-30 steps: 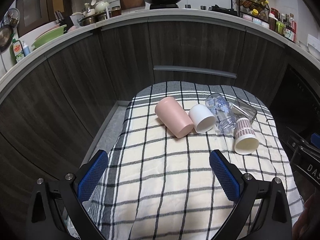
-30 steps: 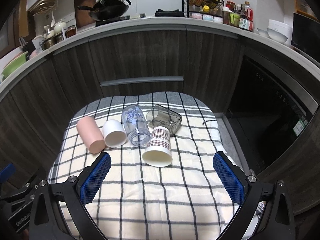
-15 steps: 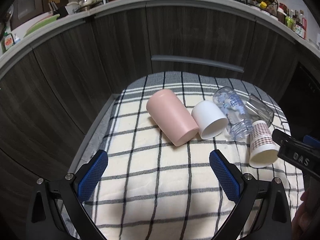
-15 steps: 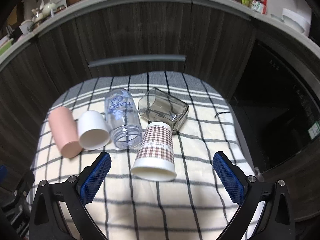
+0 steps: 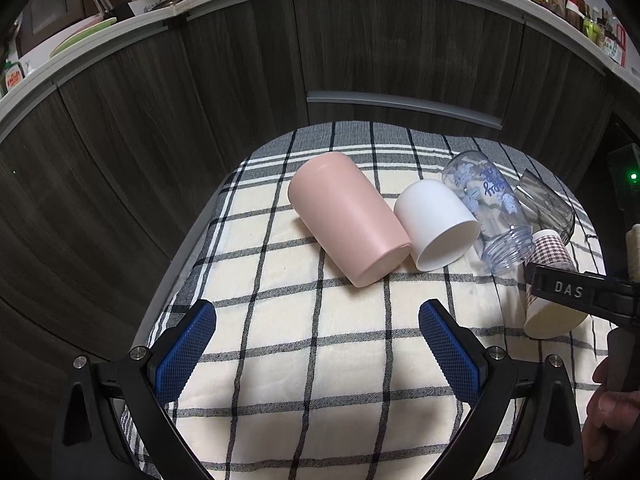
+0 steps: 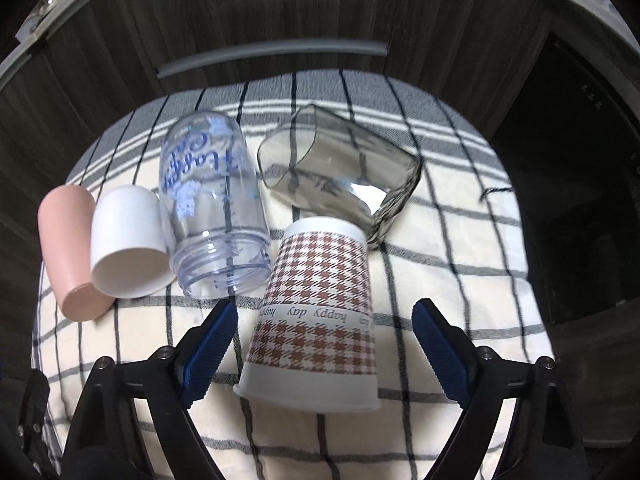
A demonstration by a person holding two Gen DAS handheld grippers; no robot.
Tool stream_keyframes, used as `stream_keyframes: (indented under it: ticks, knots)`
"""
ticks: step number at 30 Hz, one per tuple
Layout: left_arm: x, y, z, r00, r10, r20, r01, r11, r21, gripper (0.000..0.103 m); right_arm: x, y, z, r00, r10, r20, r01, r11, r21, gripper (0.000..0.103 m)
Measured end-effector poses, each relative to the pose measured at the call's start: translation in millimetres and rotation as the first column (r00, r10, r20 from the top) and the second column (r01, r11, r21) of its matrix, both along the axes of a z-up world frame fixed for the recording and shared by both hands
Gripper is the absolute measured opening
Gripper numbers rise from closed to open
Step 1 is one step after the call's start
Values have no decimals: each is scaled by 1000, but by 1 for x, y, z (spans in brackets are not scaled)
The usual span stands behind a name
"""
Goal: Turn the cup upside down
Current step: 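Move the right gripper to the houndstooth paper cup and close on it, then lift the paper cup with the right gripper toward the left gripper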
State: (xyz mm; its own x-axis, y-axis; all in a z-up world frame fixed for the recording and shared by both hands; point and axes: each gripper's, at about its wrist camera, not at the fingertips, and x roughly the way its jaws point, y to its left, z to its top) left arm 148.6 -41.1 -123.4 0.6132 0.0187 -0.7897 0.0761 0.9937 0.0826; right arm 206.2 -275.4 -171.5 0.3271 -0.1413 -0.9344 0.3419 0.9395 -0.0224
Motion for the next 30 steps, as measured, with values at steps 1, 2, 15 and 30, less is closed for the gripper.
stream_keyframes:
  ticks: [1,2,15,30]
  knots:
    - [0,0,-1,1000,0,-1,0,1000,1,103,1,0,-3,1000,1,-8,-1,1000,8,80]
    - [-1,0,-1,1000,1,-2,-1,1000,3,103,2,0,-6,1000,4,-15,-4,1000,19,77]
    - [-24,12,8,1000,-18,-13,18,1000,5,103,-17,10,8,1000,8,-1,-8,996,86,64]
    - [-106,88,42,1000,3,-12,-4,1000,-26,103,-120,94,41,997,81,20,-83,961,265,64]
